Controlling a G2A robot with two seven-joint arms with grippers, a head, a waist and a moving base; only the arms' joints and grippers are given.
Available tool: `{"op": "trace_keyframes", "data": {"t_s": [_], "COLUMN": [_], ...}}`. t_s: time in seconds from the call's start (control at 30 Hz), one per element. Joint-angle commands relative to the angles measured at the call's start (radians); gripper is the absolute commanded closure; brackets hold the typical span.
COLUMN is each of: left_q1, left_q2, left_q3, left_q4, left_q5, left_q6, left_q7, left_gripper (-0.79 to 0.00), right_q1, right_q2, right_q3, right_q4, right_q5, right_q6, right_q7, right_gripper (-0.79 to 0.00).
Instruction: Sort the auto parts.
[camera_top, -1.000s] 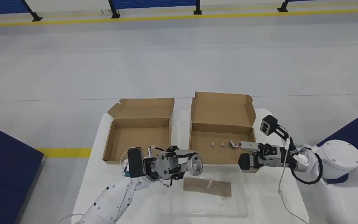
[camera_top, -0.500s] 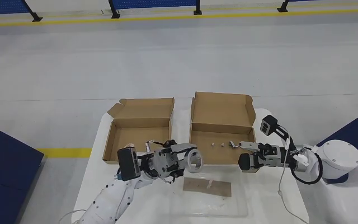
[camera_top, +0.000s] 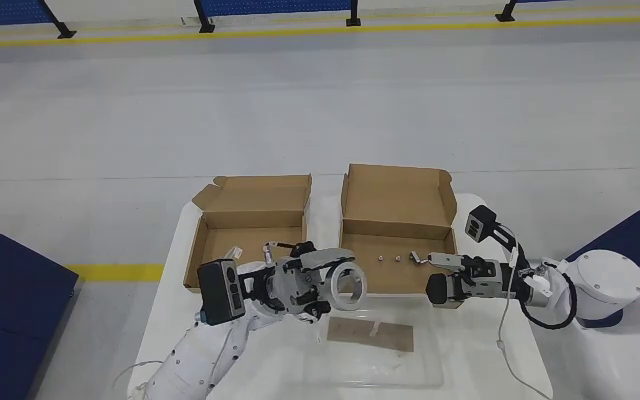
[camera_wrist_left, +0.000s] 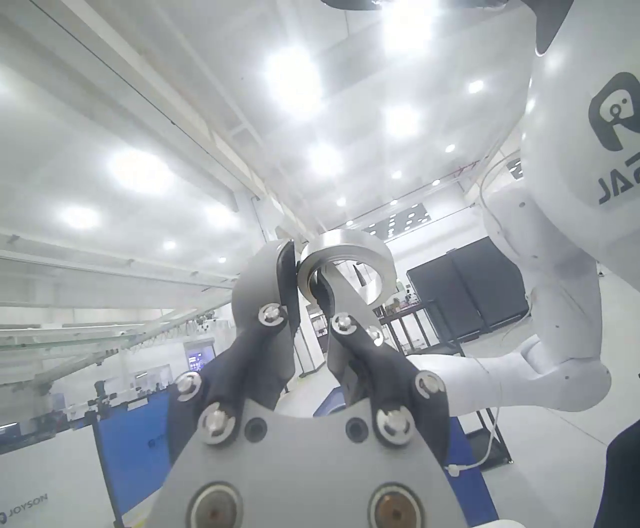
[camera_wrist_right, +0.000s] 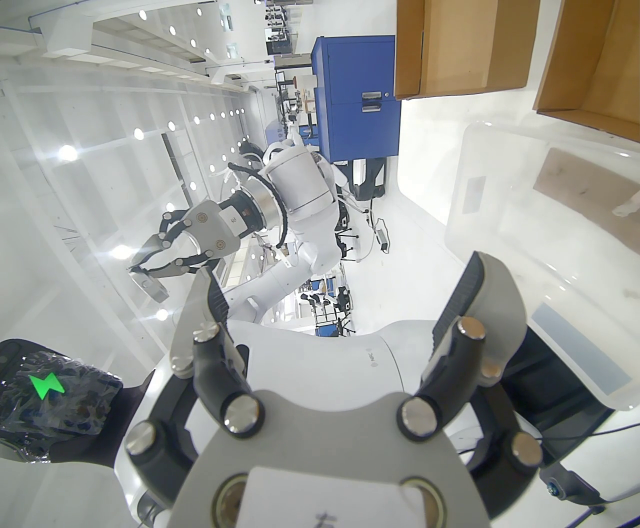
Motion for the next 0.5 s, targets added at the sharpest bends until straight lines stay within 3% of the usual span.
{"op": "trace_keyframes", "data": {"t_s": [0.0,0.17,0.33,0.47], "left_q1": [0.002,-0.002,-0.029,-0.029], "left_q2": [0.0,-0.013,-0.03,-0.03], "left_q3": [0.0,0.011,0.033,0.033], "left_q4": [-0.003,-0.075,-0.07,-0.07], "left_q5": [-0.004,-0.048,-0.052,-0.052], "left_q6": [0.003,0.031,0.061,0.061], "left_q7": [-0.003,0.054,0.13,0.13], "left_gripper": [0.0,0.0,0.0,0.0], "right_q1": [0.0,0.0,0.0,0.0], "right_q2": [0.0,0.0,0.0,0.0], "right_q3": [0.0,0.0,0.0,0.0], "right_q4": [0.0,0.0,0.0,0.0], "right_q5": [0.0,0.0,0.0,0.0], "right_q6": [0.0,0.0,0.0,0.0], "right_q7": [0.0,0.0,0.0,0.0], "right_gripper": [-0.785,-0.785,-0.785,-0.785]}}
